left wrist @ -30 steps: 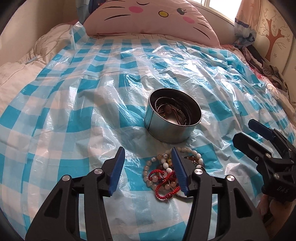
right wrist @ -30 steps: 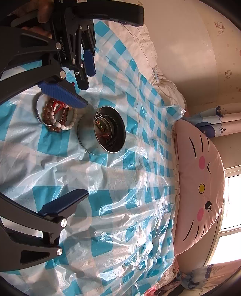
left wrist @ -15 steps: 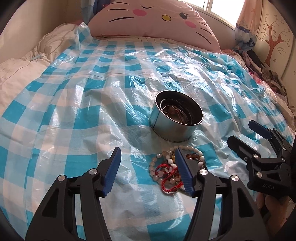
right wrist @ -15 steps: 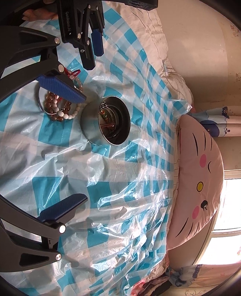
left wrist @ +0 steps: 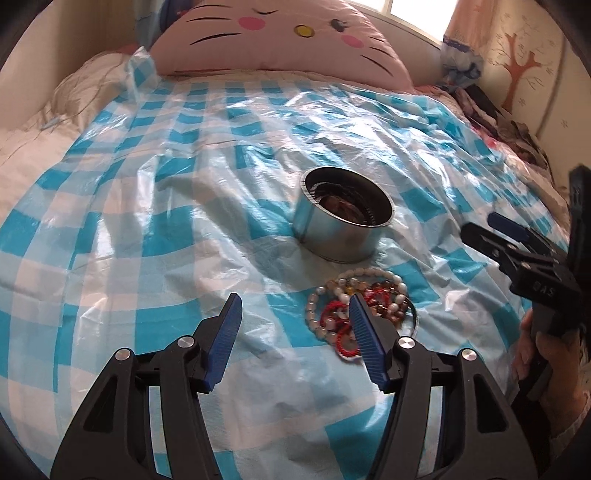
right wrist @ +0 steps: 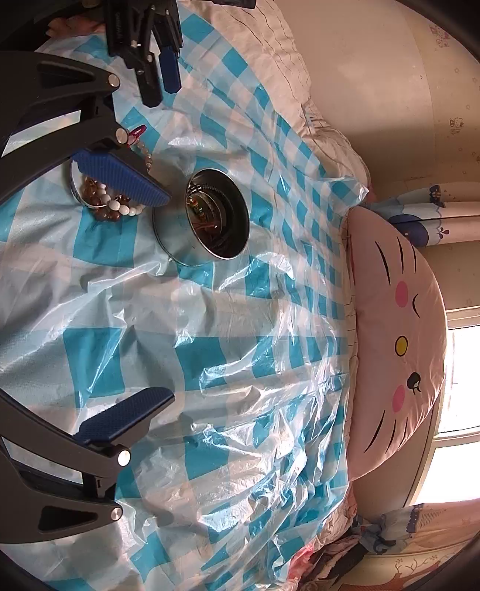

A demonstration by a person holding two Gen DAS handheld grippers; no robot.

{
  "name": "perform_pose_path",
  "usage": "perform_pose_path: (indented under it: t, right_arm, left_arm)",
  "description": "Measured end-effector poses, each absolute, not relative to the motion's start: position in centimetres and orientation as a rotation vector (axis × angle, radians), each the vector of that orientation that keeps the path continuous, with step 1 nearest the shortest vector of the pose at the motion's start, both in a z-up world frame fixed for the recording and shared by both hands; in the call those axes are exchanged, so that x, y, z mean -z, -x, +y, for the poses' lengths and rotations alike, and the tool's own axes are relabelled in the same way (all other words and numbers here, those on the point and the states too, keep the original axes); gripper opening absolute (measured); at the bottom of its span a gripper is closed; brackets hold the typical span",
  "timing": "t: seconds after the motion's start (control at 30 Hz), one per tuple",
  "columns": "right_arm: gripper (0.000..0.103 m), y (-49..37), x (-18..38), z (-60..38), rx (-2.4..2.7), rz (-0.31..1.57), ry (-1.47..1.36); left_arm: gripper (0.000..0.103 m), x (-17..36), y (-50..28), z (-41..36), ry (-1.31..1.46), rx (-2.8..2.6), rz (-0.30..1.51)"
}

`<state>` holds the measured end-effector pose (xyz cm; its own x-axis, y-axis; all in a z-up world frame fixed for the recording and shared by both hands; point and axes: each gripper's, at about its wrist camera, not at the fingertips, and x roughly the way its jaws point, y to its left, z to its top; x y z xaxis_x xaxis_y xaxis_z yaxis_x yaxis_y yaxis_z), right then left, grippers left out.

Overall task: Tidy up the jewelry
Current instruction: 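Close the left tool on the red cord bracelet and lift it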

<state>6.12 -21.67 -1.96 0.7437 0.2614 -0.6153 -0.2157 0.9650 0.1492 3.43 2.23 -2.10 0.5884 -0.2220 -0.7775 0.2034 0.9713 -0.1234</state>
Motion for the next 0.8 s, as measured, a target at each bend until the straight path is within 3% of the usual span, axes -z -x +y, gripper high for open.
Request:
perform_pose_path:
  t: [0.23, 0.5, 0.57, 0.6, 0.63, 0.7, 0.8]
  right_arm:
    - [0.094, -6.5, 2.3, -22.7, -0.265, 0.699, -0.126]
    - [0.094, -6.4, 2.2, -22.5, -0.296, 0.696, -0.131]
    - [0.094, -6.4, 2.2, -22.6, -0.303, 0.696, -0.139]
    - [0.094, -6.5, 2.2, -22.6, -0.306, 0.697, -0.144]
    - [0.094, -6.5, 2.3, -22.6, -0.307, 0.698, -0.148]
    - [0.094, -6.5, 2.3, -22.8, -0.309, 0.697, -0.156]
    - [0.094, -6.5, 2.3, -22.8, -0.311, 0.701, -0.157]
  left_arm:
    - [0.057, 1.4, -2.3, -2.3, -0.171, 0.339, 0.808]
    - [0.057, 3.3, -3.5, -5.6, -0.283, 0.360, 0.861]
    - [0.047, 3.9, -3.8, -5.7, -0.288, 0.353, 0.891]
    - [0.025, 4.3, -4.1, -5.6, -0.285, 0.348, 0.919]
    - [0.017, 4.5, -4.3, -5.3, -0.274, 0.344, 0.940]
    - [0.007, 4.2, -4.5, -4.6, -0.223, 0.360, 0.940]
    - [0.007, 3.2, -4.6, -2.7, -0.095, 0.375, 0.926]
